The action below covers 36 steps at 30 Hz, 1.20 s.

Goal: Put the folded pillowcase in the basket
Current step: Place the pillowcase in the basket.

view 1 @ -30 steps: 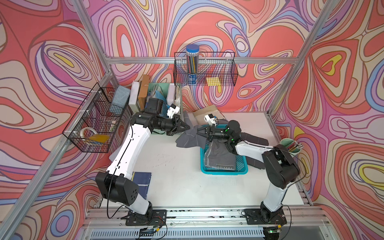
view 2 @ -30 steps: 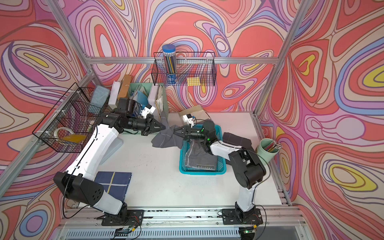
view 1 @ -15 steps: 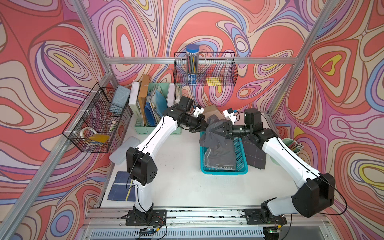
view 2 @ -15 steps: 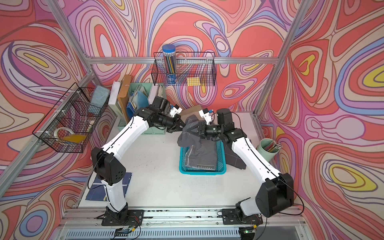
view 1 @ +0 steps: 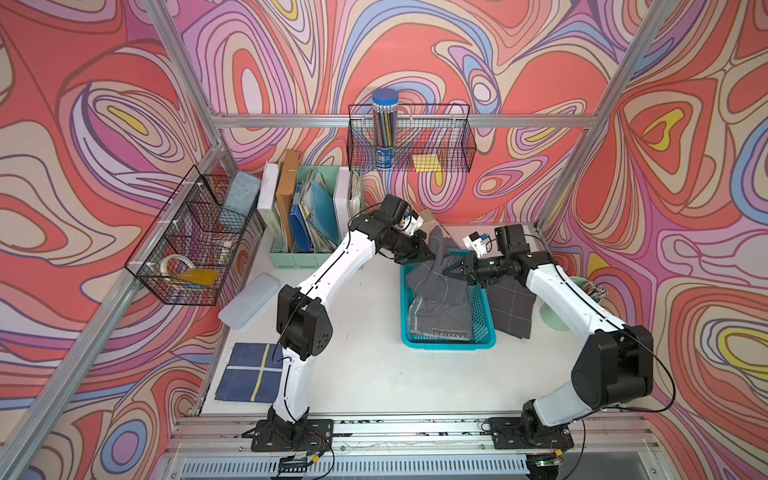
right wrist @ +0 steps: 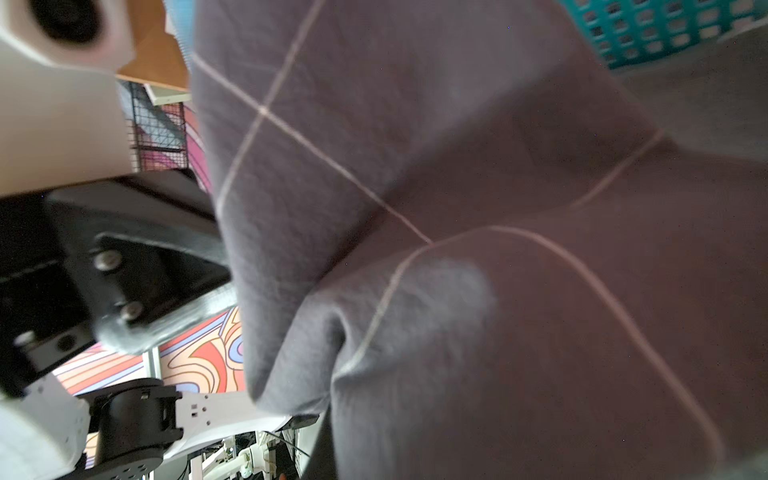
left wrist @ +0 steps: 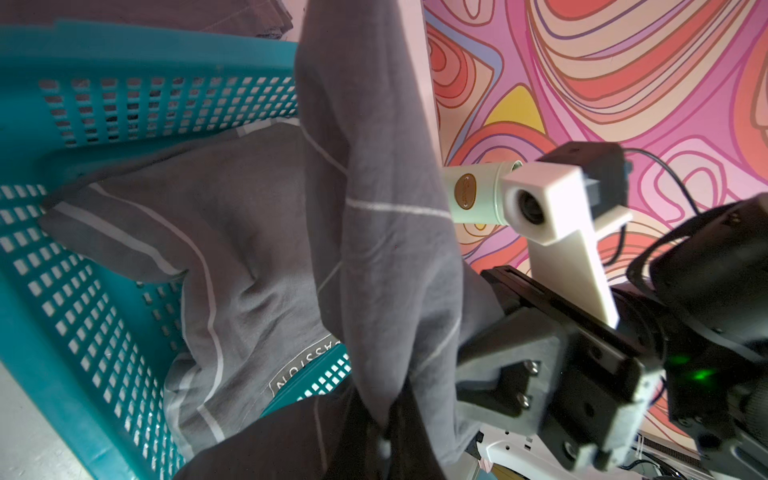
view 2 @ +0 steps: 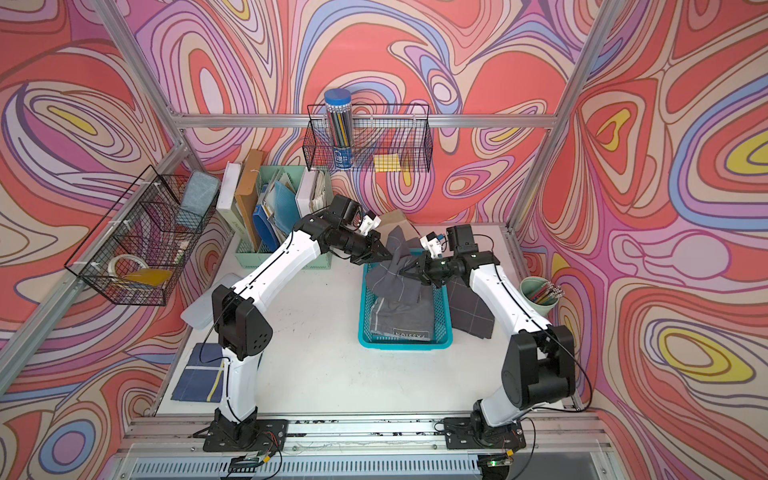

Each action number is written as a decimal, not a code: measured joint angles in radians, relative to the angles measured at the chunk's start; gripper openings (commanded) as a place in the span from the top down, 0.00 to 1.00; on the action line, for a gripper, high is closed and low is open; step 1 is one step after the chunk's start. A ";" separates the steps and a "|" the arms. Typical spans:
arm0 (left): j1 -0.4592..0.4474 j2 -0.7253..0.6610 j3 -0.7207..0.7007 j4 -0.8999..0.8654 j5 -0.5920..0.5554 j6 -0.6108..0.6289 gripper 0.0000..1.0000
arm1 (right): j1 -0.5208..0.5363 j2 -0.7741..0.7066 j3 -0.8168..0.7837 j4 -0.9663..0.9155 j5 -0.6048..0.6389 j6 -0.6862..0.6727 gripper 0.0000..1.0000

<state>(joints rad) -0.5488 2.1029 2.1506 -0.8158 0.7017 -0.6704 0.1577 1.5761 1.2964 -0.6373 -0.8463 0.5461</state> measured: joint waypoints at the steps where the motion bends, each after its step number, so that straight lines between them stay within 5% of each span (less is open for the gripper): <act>1: -0.002 0.008 0.012 -0.001 0.000 0.000 1.00 | -0.002 0.005 0.000 -0.003 0.006 -0.002 1.00; 10: -0.032 0.047 0.011 0.010 -0.042 -0.011 1.00 | -0.024 -0.003 0.018 -0.072 0.069 -0.038 1.00; 21: -0.083 -0.040 -0.324 0.115 -0.206 -0.029 1.00 | -0.071 0.095 0.012 -0.101 0.138 -0.092 1.00; 36: -0.107 -0.040 -0.261 0.109 -0.272 0.008 1.00 | -0.078 0.110 -0.158 -0.058 0.127 -0.089 1.00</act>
<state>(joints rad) -0.6559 2.0632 1.8900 -0.7071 0.4294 -0.6621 0.0799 1.6863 1.1385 -0.6949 -0.7197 0.4568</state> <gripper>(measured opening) 0.069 0.092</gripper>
